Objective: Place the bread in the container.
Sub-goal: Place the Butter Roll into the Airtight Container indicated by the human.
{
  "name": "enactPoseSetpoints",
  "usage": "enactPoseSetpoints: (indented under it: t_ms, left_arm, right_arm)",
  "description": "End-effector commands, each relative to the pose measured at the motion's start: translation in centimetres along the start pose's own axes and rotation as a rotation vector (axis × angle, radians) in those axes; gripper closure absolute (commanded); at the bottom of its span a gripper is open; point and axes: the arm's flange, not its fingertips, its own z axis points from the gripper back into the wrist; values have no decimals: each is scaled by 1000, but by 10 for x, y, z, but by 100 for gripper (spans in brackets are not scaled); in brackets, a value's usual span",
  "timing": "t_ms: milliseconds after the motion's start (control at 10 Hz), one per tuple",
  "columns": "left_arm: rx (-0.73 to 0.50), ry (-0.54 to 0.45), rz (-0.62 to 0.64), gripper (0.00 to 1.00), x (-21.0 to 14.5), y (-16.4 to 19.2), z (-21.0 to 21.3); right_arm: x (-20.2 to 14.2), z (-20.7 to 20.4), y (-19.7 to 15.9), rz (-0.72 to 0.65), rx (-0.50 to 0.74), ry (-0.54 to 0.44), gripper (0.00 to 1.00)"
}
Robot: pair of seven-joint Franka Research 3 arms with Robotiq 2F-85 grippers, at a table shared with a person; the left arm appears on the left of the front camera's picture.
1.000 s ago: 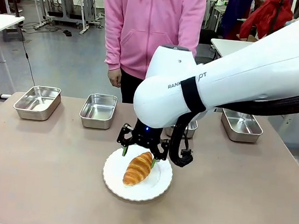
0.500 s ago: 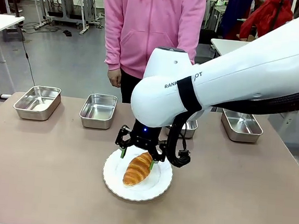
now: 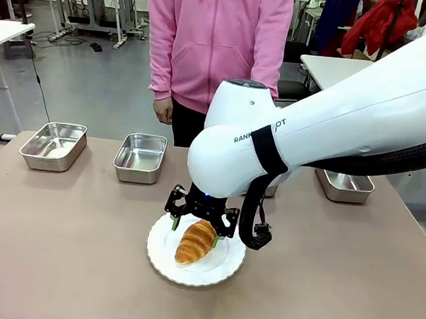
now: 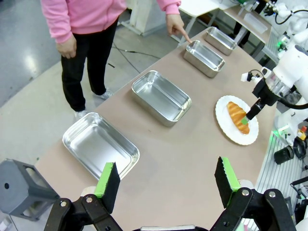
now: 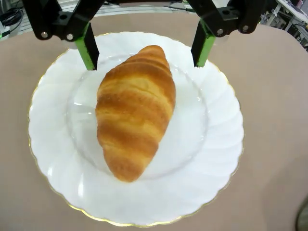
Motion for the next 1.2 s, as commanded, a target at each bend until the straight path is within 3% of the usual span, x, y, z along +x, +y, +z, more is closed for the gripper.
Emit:
enactPoseSetpoints:
  t_ms: [0,600,1000,1100]
  left_arm:
    - [-4,-3,-13,0,-1,-2,0]
    - [-4,-3,-13,0,-1,-2,0]
    - [-4,-3,-13,0,-1,-2,0]
    - [-4,-3,-13,0,-1,-2,0]
  right_arm:
    - [-5,-9,1,-43,-50,-54,0]
    - [1,-35,1,-80,-36,-143,0]
    - [8,-39,4,-95,-40,-134,0]
    - [10,-39,4,-105,-25,-125,20]
